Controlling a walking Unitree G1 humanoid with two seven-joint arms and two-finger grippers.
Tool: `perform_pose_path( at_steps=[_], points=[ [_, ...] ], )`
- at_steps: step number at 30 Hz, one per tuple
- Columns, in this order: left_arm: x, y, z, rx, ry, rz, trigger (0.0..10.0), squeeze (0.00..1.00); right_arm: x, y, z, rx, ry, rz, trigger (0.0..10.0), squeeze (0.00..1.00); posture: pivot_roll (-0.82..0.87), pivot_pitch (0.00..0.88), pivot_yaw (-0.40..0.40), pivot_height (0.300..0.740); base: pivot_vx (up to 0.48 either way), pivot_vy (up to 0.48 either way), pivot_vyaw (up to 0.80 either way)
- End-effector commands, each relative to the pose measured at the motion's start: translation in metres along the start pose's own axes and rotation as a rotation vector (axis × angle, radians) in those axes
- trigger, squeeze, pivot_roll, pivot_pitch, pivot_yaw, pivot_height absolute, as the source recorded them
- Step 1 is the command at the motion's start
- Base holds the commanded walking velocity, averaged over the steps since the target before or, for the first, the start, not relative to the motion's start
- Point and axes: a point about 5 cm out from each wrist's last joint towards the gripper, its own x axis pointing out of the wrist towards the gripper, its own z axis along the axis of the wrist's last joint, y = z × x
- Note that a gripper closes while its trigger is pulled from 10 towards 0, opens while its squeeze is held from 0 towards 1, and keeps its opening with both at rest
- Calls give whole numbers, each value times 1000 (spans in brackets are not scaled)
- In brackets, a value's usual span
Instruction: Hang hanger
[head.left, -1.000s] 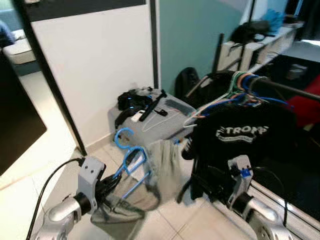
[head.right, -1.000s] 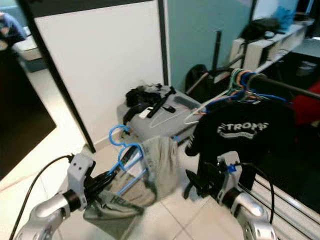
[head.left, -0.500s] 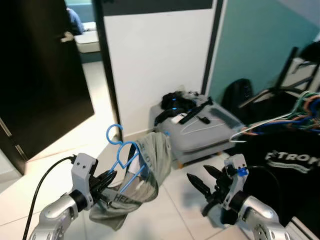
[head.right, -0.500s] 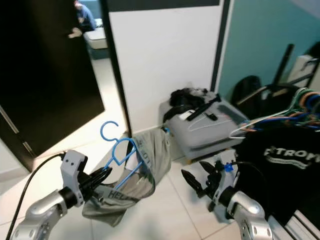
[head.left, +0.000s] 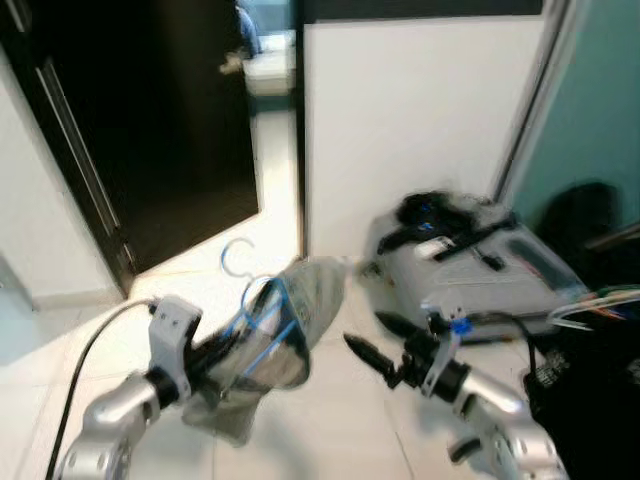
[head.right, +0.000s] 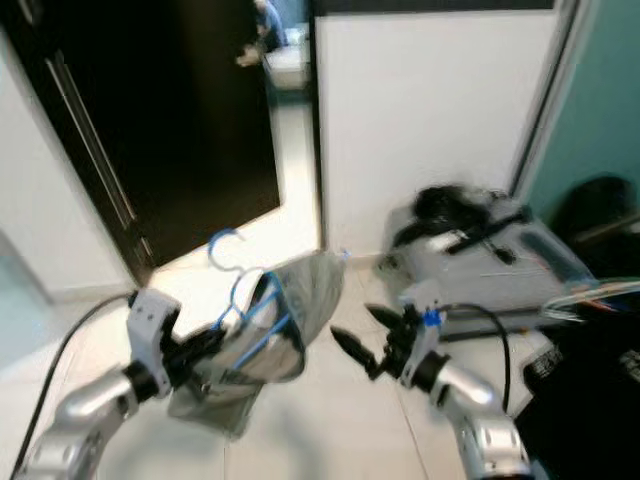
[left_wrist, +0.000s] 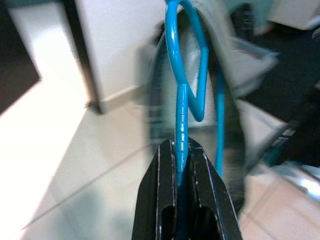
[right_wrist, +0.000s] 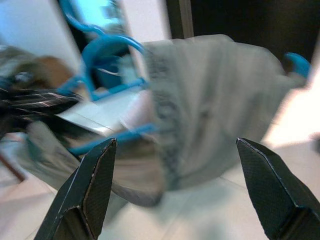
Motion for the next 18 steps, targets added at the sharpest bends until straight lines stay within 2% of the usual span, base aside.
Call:
perform_pose_path(
  at_steps=[1,2,4,7,10,13,14,16,17,18],
  points=[
    [6,2,30,66,-75,-48,10000,0,15,15,12,-28,-21,90,10000,0,4,0,-35,740,0,0,800],
    [8,3,40,93,-95,-69,10000,0,23,21,20,-45,-45,126,10000,0,6,0,-33,740,0,0,800],
    [10,3,47,115,-109,-83,10000,0,29,25,26,-59,-64,151,10000,0,8,0,-33,740,0,0,800],
    [15,3,68,177,-155,-100,10000,0,46,35,44,-135,-97,187,10000,0,8,0,-32,740,0,0,800],
    [19,3,75,207,-178,-91,10000,0,52,39,51,-162,-108,191,10000,0,14,0,-37,740,0,0,800],
    [27,-6,80,205,-201,-115,10000,0,58,39,60,-191,-130,157,10000,0,14,0,-36,740,0,0,798],
    [30,-10,79,204,-201,-127,10000,0,60,35,63,-212,-143,112,10000,0,12,0,-34,740,0,0,744],
    [30,-10,79,204,-201,-127,10000,0,60,35,63,-212,-143,112,10000,0,12,0,-34,740,0,0,744],
    [32,-14,79,204,-199,-137,10000,0,61,31,65,-221,-150,63,10000,0,12,0,-34,740,0,0,0],
    [34,-20,75,205,-189,-150,10000,0,58,18,72,-241,-172,-55,10000,0,12,0,-31,740,0,0,0]
  ],
)
